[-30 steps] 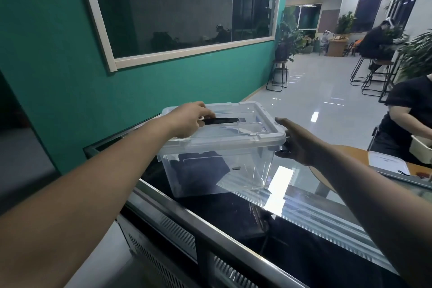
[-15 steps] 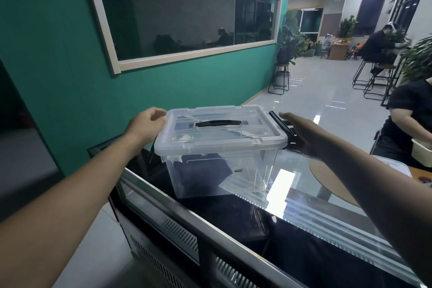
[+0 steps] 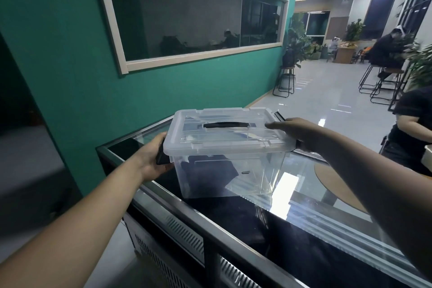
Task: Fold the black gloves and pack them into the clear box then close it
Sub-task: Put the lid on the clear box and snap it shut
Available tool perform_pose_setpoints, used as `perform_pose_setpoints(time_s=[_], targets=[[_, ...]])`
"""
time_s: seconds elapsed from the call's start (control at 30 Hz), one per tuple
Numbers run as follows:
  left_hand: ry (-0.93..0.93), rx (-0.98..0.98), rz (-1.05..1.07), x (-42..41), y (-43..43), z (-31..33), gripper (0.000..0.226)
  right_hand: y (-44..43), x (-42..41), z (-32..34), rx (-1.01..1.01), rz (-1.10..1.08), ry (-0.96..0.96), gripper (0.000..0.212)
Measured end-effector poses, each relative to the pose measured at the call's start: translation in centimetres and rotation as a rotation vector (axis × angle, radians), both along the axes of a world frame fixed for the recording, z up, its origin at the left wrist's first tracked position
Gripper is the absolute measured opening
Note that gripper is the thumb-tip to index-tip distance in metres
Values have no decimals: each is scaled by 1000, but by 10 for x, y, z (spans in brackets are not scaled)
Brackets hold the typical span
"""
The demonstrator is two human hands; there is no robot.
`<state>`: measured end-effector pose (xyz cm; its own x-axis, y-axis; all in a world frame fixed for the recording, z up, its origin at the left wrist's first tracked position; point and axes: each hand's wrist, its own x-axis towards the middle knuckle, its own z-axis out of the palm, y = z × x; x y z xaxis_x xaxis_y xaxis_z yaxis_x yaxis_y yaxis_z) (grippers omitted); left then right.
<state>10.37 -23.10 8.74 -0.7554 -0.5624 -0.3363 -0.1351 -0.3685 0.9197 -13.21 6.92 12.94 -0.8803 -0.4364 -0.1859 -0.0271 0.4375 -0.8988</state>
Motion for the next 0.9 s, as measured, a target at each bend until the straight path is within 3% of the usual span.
perform_pose_setpoints(time_s=[0.1, 0.2, 0.33, 0.5, 0.9], targets=[[52, 17, 7, 0, -5, 1, 21, -2, -9, -2, 14, -7, 6, 45], [65, -42, 5, -5, -12, -2, 20, -6, -18, -4, 4, -30, 10, 62], [11, -155, 57, -3, -15, 5, 21, -12, -19, -4, 33, -34, 61, 49], [43, -178, 119, -9, -11, 18, 32, -14, -21, -4, 74, -18, 88, 51], [-114, -426, 9, -14, 7, 46, 30, -19, -11, 2, 193, -34, 209, 45]])
